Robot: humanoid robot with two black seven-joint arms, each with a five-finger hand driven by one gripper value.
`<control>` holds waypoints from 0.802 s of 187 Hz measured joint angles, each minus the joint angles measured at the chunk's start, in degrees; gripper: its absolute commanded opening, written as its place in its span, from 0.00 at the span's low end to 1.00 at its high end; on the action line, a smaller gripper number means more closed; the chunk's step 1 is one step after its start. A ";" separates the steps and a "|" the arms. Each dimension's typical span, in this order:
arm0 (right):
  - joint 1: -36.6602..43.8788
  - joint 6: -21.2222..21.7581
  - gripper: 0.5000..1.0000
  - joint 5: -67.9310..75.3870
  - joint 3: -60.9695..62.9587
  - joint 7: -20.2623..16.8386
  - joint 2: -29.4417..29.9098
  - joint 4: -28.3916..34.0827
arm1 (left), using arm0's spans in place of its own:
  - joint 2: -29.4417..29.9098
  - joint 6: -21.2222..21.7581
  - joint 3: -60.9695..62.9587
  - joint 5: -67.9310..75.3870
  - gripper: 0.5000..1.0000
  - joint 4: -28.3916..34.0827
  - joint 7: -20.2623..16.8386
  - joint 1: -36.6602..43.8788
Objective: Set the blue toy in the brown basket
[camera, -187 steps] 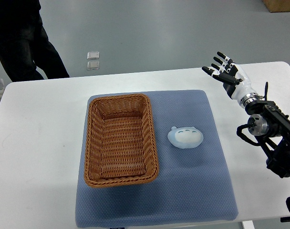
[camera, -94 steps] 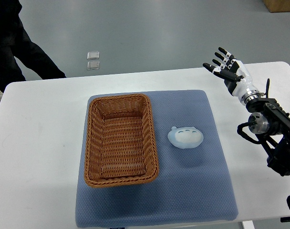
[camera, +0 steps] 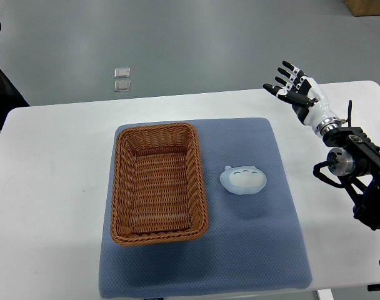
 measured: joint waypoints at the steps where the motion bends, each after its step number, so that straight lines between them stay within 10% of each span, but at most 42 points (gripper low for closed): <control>1: 0.01 0.11 0.85 -0.15 -0.18 0.00 -0.11 0.02 | 0.00 0.00 0.00 0.00 1.00 0.00 0.00 0.00; 150: 10.47 18.22 0.85 -25.32 -29.86 3.69 -26.91 23.10 | 0.00 0.02 0.00 0.00 1.00 -0.06 0.00 0.01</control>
